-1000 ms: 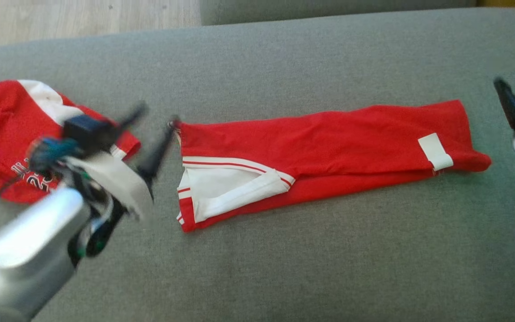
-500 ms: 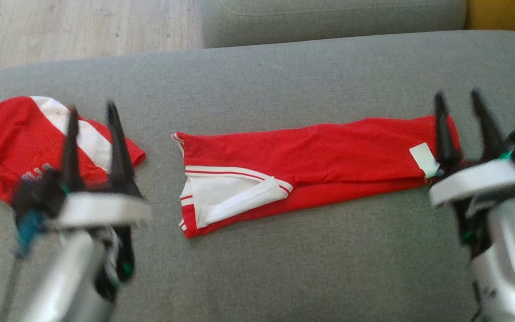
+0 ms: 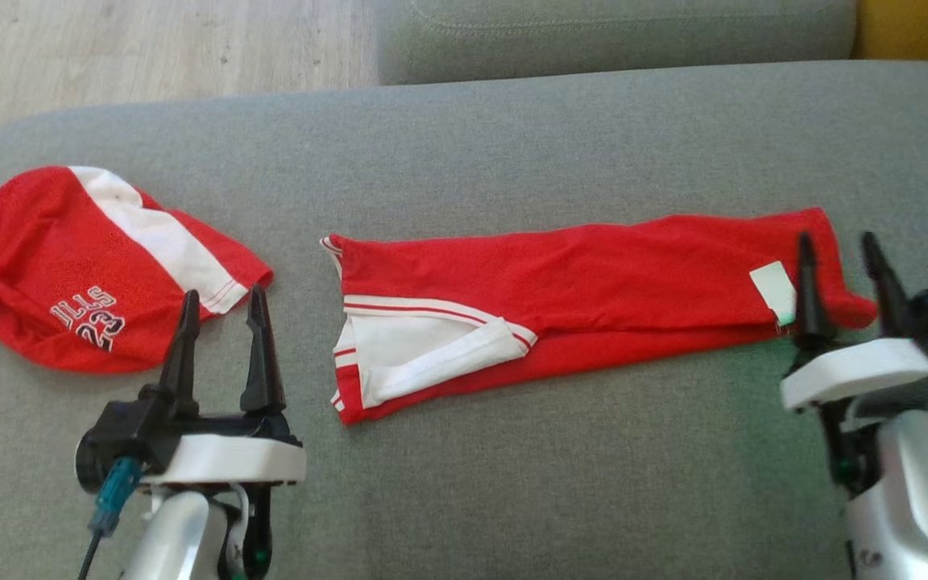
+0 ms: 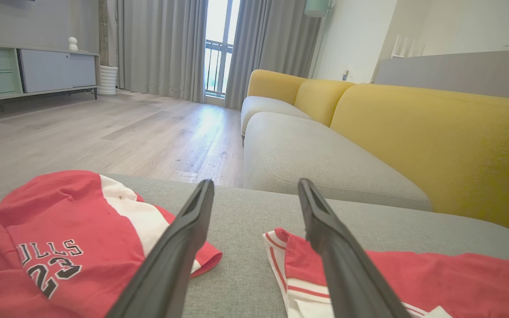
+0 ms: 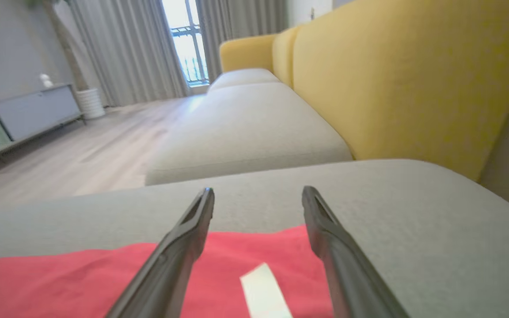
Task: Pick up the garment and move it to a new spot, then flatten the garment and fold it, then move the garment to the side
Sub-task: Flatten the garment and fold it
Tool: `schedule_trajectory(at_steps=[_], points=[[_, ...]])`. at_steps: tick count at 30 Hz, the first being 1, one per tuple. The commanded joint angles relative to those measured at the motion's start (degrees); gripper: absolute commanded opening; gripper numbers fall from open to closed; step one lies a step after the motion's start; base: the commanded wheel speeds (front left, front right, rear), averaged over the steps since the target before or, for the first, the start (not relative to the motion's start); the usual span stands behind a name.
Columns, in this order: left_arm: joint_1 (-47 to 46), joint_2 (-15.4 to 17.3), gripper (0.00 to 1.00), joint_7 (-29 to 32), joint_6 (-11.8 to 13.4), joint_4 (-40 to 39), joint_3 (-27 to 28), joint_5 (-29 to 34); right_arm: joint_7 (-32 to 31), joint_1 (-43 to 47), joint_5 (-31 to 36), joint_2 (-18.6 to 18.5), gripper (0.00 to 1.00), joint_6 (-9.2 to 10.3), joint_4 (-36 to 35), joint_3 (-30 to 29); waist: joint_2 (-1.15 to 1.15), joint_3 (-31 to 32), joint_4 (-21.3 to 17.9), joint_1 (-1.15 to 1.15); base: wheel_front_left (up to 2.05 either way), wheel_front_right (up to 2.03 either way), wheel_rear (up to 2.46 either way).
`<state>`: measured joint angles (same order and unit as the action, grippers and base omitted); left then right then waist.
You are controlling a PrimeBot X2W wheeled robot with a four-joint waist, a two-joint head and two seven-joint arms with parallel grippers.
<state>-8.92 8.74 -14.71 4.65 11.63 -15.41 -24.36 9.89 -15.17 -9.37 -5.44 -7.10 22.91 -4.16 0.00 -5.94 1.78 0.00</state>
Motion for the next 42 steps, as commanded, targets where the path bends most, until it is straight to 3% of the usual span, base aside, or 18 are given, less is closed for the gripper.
schedule_trajectory(at_steps=[1,7,10,26,28,34,42], points=[[-2.82,-0.50,1.00,-0.29,-1.14,-1.17,3.03,1.19,-1.65,-3.50,2.24,0.64,1.00,-0.39,-0.02,-2.35,0.00,-0.78,0.23,0.00,0.00,0.00,0.00],[-3.58,-2.94,1.00,-0.29,-4.56,0.83,3.94,3.67,-6.91,-8.38,5.63,2.46,1.00,-0.39,7.52,-14.82,0.00,-3.55,1.20,0.00,0.00,0.00,0.00],[-4.05,-3.80,1.00,-0.29,-5.79,1.69,4.40,4.49,-7.45,-11.15,4.03,2.53,1.00,-0.39,13.43,-17.90,0.00,-5.19,1.82,0.00,0.00,0.00,0.00],[-6.83,-5.50,1.00,-0.29,-8.69,4.06,6.75,7.41,-1.52,-20.18,10.76,2.56,1.00,-0.39,40.32,-24.79,0.00,-7.85,2.82,0.00,0.00,0.00,0.00],[-6.95,-5.59,1.00,-0.29,-8.78,4.19,7.04,7.60,-0.38,-21.10,11.19,2.56,0.00,-0.39,42.90,-24.63,0.00,-7.80,2.64,0.00,0.00,0.00,0.00],[-6.73,-5.75,1.00,-0.29,-9.01,4.43,7.70,7.95,2.51,-22.34,15.17,2.56,0.00,-0.39,43.52,-27.33,0.00,-7.13,1.88,0.00,0.00,0.00,0.00],[-5.68,-5.84,1.00,-0.29,-9.18,4.71,8.20,7.86,2.37,-21.05,22.99,1.67,0.00,-0.39,33.58,-37.91,0.00,-5.30,1.23,0.00,0.00,0.00,0.00]])
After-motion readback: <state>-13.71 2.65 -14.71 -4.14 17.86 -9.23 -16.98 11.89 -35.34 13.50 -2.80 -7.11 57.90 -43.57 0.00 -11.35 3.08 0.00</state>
